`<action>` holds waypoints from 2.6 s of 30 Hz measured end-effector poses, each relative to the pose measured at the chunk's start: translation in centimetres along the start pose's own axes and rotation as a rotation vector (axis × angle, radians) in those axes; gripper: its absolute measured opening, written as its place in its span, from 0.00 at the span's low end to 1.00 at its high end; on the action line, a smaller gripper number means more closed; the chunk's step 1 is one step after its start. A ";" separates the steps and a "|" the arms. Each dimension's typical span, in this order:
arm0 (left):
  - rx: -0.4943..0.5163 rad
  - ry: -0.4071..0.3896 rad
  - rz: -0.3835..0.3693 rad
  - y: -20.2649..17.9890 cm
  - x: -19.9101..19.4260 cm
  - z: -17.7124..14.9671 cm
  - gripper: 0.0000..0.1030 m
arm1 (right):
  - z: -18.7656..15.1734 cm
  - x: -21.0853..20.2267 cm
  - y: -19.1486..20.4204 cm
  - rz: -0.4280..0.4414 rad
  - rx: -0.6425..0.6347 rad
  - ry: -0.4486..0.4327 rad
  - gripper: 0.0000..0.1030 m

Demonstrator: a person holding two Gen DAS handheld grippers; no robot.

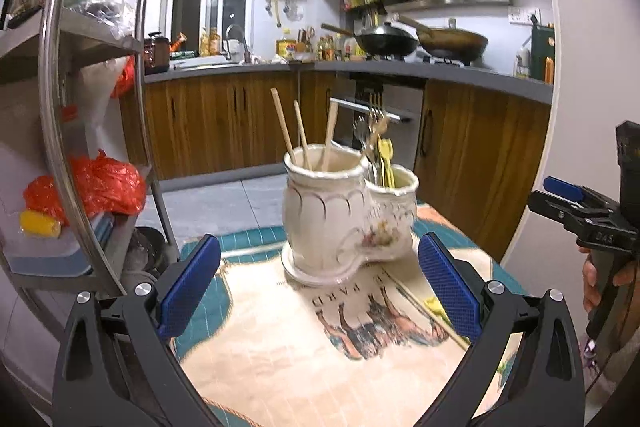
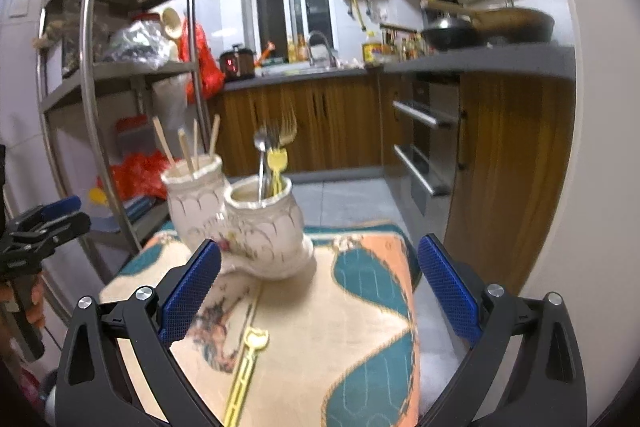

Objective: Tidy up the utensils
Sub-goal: 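Move both open tools back down toward the last utensils on the cloth, then grasp the last wooden chopstick with the left tool while the right tool grasps the other yellow utensil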

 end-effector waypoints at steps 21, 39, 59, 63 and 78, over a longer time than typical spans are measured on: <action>0.036 0.218 -0.087 -2.7 3.7 -7.2 0.95 | -9.1 5.2 0.8 -0.045 -0.064 0.420 0.95; 0.031 0.243 -0.104 -3.5 4.4 -7.6 0.95 | -11.5 6.9 3.3 -0.026 -0.090 0.548 0.20; 0.015 0.406 -0.173 -12.8 10.6 -5.4 0.60 | -7.7 5.1 -2.6 -0.002 0.014 0.433 0.11; 0.029 0.447 -0.141 -13.9 12.3 -5.4 0.48 | -7.7 4.7 -3.3 0.000 0.020 0.425 0.11; 0.079 0.510 -0.197 -13.2 12.5 -6.1 0.06 | -8.2 4.4 -2.3 0.040 0.005 0.432 0.11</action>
Point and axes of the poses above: each gripper's, at about its wrist camera, not at the fingertips, and x roughly the way its jaws point, y to its left, z to its top, the point moved 5 cm from there along x, roughly the way its jaws point, and after that the axes turned 13 degrees about x, right-handed, at the moved point
